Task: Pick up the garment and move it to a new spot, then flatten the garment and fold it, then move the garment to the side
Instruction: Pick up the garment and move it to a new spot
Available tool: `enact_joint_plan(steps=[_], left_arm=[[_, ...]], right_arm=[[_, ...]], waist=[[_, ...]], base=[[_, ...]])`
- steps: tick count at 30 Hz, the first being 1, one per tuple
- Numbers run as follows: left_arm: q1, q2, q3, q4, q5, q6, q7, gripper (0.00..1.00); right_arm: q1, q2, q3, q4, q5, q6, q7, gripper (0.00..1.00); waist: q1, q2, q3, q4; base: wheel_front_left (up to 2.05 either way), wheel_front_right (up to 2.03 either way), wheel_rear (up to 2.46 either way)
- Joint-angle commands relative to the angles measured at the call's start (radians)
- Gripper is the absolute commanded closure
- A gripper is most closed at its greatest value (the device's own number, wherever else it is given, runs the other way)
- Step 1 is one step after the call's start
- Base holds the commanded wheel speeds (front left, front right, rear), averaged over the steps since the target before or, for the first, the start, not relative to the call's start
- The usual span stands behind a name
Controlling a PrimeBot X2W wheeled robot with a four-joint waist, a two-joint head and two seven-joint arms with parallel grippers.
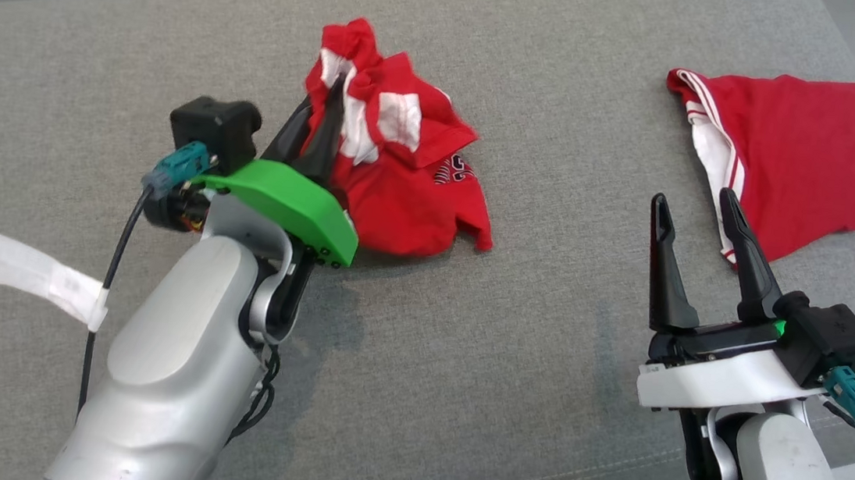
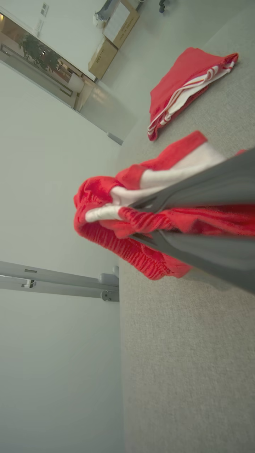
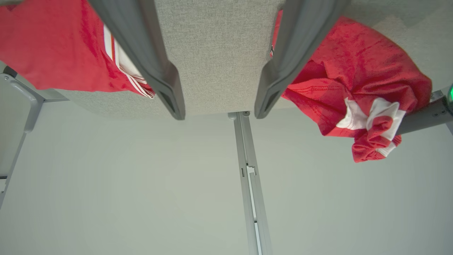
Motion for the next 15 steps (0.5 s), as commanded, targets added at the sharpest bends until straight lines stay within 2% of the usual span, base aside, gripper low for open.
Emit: enact_joint_plan(steps=[1,5,6,7,8,9,10,15], left_arm=[[0.024,0.004,0.013,0.059,-0.015,-0.001,-0.038,1.0],[0.051,0.006,0.047,0.17,-0.034,-0.012,-0.096,1.0],[0.055,0.005,0.059,0.19,-0.04,-0.015,-0.108,0.88],[0.061,0.004,0.07,0.208,-0.046,-0.017,-0.118,0.57],[0.061,0.004,0.07,0.208,-0.046,-0.017,-0.118,0.57],[0.067,0.003,0.081,0.224,-0.049,-0.019,-0.126,0.13],[0.072,0.002,0.09,0.239,-0.052,-0.021,-0.131,0.0],[0.091,-0.003,0.135,0.271,-0.043,-0.048,-0.143,0.0]], right_arm=[[-0.011,0.0,-0.004,-0.002,0.003,-0.001,-0.003,0.0],[-0.007,0.0,-0.015,0.004,-0.005,-0.001,-0.003,0.0],[-0.006,0.0,-0.017,0.005,-0.007,-0.001,-0.003,0.0],[-0.005,0.0,-0.018,0.007,-0.008,-0.001,-0.003,0.0],[-0.005,0.0,-0.018,0.007,-0.008,-0.001,-0.003,0.0],[-0.006,0.0,-0.017,0.009,-0.008,-0.001,-0.003,0.0],[-0.006,-0.001,-0.018,0.011,-0.008,-0.001,-0.003,0.0],[-0.006,-0.001,-0.014,0.019,-0.011,-0.001,-0.003,0.0]], waist=[[0.0,-0.0001,0.037,-0.023],[0.0,-0.0001,0.05,-0.019],[0.0,-0.0001,0.051,-0.016],[0.0,-0.0001,0.051,-0.012],[0.0,-0.0001,0.051,-0.012],[0.0,-0.0001,0.05,-0.008],[0.0,-0.0001,0.048,-0.004],[0.0,-0.0001,0.034,0.019]], base=[[0.0,0.0,0.0],[0.0,0.0,0.0],[0.0,0.0,0.0],[0.0,0.0,0.0],[0.0,0.0,0.0],[0.0,0.0,0.0],[0.0,0.0,0.0],[0.0,0.0,0.0]])
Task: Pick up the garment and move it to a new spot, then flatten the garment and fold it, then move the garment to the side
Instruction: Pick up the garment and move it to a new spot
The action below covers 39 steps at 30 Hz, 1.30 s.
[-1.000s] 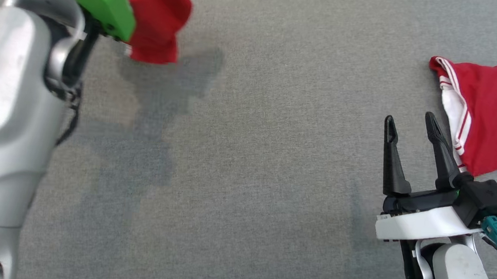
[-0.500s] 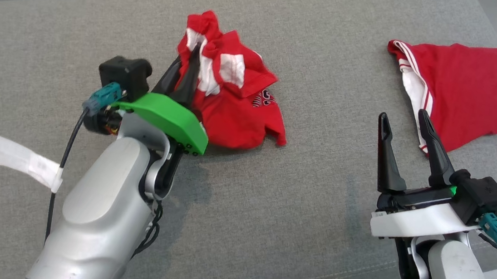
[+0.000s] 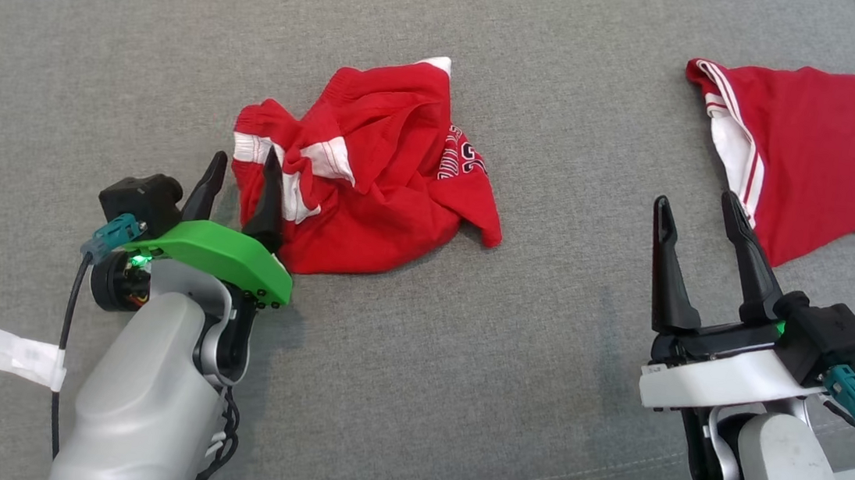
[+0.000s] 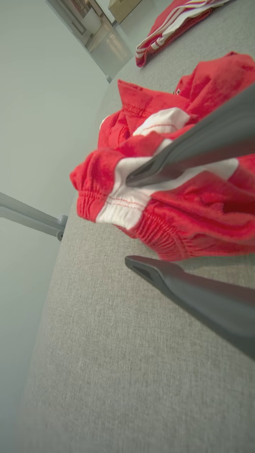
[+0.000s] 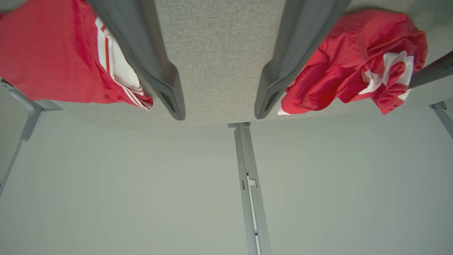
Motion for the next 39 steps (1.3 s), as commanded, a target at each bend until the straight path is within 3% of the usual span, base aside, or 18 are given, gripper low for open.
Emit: enact_joint_plan(steps=[1,22,32,39], left_arm=[[0.017,0.0,0.013,-0.006,0.011,-0.009,-0.004,0.0],[0.313,-0.025,0.188,-0.281,0.228,-0.061,-0.004,0.0],[0.511,-0.036,0.274,-0.492,0.333,-0.054,-0.003,0.0],[0.608,-0.039,0.286,-0.55,0.347,-0.034,-0.003,0.0]], right_arm=[[0.0,-0.001,-0.002,0.004,-0.005,-0.001,-0.002,0.0],[0.077,-0.001,-0.016,0.035,-0.029,-0.001,-0.002,0.0],[0.139,-0.001,-0.018,0.046,-0.028,-0.001,-0.002,0.0],[0.181,-0.001,-0.01,0.04,-0.016,-0.001,-0.002,0.0]], waist=[[0.0,-0.0001,-0.01,0.012],[0.0,-0.0001,-0.151,0.108],[0.0,-0.0001,-0.213,0.154],[0.0,-0.0001,-0.248,0.171]], base=[[0.0,0.0,0.0],[0.0,0.0,0.0],[0.0,0.0,0.0],[0.0,0.0,0.0]])
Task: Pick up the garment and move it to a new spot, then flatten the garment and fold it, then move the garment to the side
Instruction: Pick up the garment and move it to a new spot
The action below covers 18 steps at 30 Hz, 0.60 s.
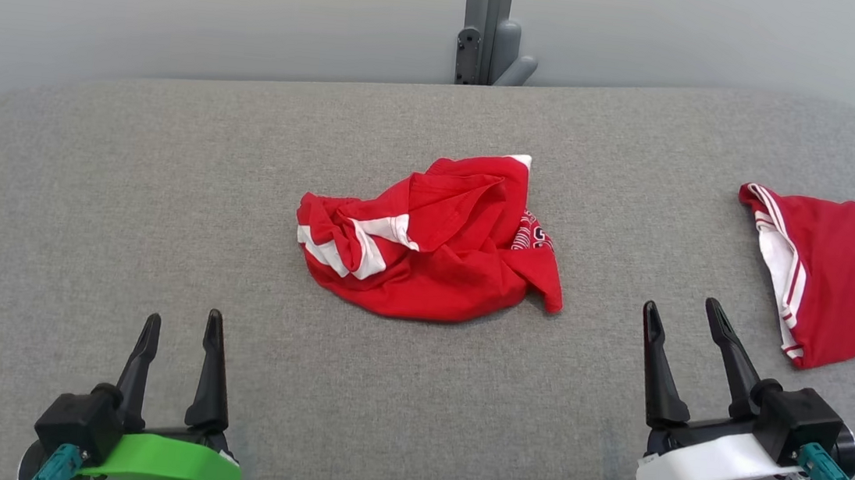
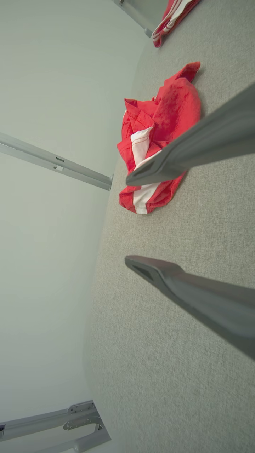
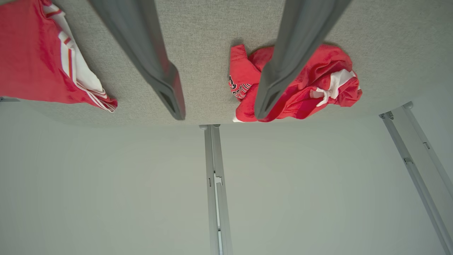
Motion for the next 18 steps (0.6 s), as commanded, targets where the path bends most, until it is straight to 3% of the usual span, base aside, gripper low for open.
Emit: enact_joint_plan(steps=[1,18], left_arm=[[0.014,0.0,0.001,-0.007,0.011,0.006,0.0,0.0],[0.072,0.0,-0.004,-0.061,0.006,0.043,0.0,0.0]], right_arm=[[0.013,-0.001,0.001,-0.002,0.004,-0.001,-0.002,0.0],[0.019,-0.001,0.028,0.014,0.007,-0.001,-0.003,0.0]], waist=[[0.0001,0.0,-0.014,0.009],[0.0001,0.0,-0.037,0.029]], base=[[0.0,0.0,0.0],[0.0,0.0,0.0]])
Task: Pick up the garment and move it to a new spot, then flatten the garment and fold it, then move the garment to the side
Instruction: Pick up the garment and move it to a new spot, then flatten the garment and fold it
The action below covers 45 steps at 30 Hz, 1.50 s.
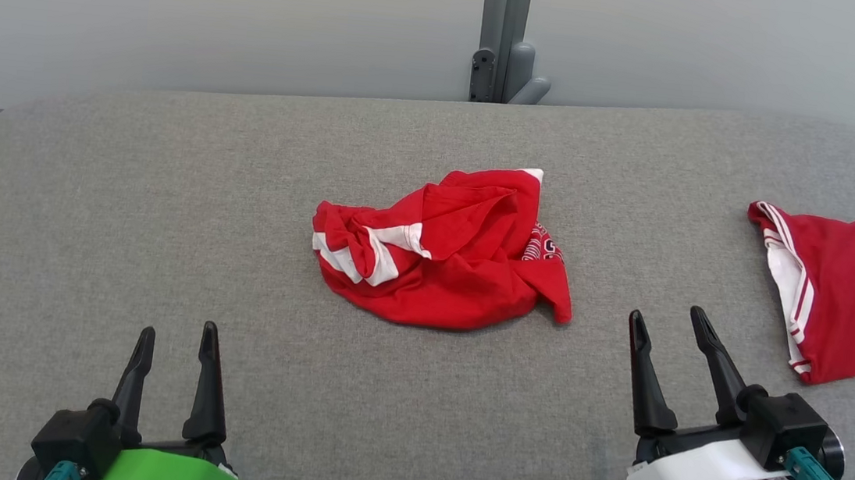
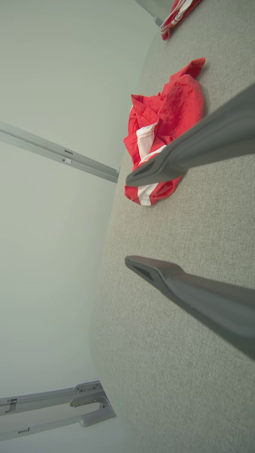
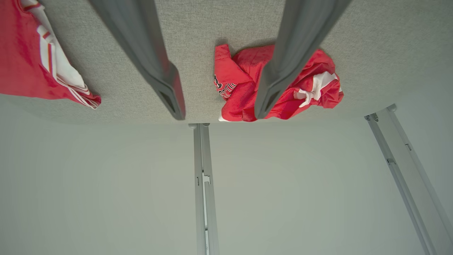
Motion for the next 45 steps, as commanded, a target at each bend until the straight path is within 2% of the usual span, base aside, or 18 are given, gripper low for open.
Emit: enact_joint_plan(steps=[1,12,23,24,25,29,36,44,45], left_arm=[[0.014,0.001,0.0,-0.003,-0.001,0.005,0.0,0.0],[0.001,0.001,-0.011,0.011,-0.009,0.006,0.0,0.0],[-0.032,0.001,-0.039,0.0,-0.012,0.015,0.0,0.0],[-0.043,0.001,-0.047,0.001,-0.013,0.012,0.0,0.0],[-0.043,0.001,-0.047,0.001,-0.013,0.012,0.0,0.0],[-0.063,0.001,-0.064,0.001,-0.025,0.013,0.0,0.0],[-0.087,0.001,-0.096,-0.007,-0.059,0.032,0.0,0.0],[-0.082,0.001,-0.113,-0.014,-0.08,0.047,0.0,0.0],[-0.081,0.001,-0.114,-0.015,-0.082,0.049,0.0,0.0]], right_arm=[[0.006,-0.001,0.001,0.003,-0.002,-0.001,-0.003,0.0],[0.0,-0.001,-0.002,0.015,-0.014,-0.001,-0.003,0.0],[-0.098,-0.001,0.023,0.056,-0.076,-0.001,0.039,0.0],[-0.143,-0.001,0.027,0.084,-0.087,-0.001,0.061,0.0],[-0.143,-0.001,0.027,0.084,-0.087,-0.001,0.061,0.0],[-0.24,-0.002,0.038,0.173,-0.058,-0.001,0.103,0.0],[-0.375,-0.009,0.032,0.392,-0.094,-0.001,0.134,0.0],[-0.469,-0.028,0.022,0.567,-0.094,-0.002,0.116,0.0],[-0.48,-0.03,0.017,0.585,-0.095,-0.002,0.112,0.16]], waist=[[0.0001,-0.0001,0.0,0.001],[0.0001,-0.0001,0.01,0.021],[0.0001,-0.0001,0.061,0.124],[0.0001,-0.0001,0.08,0.159],[0.0001,-0.0001,0.08,0.159],[0.0001,-0.0001,0.116,0.233],[0.0001,-0.0001,0.159,0.362],[0.0001,-0.0001,0.18,0.447],[0.0001,-0.0001,0.182,0.451]], base=[[0.0,0.0,0.0],[0.0,0.0,0.0],[0.0,0.0,0.0],[0.0,0.0,0.0],[0.0,0.0,0.0],[0.0,0.0,0.0],[0.0,0.0,0.0],[0.0,0.0,0.0],[0.0,0.0,0.0]])
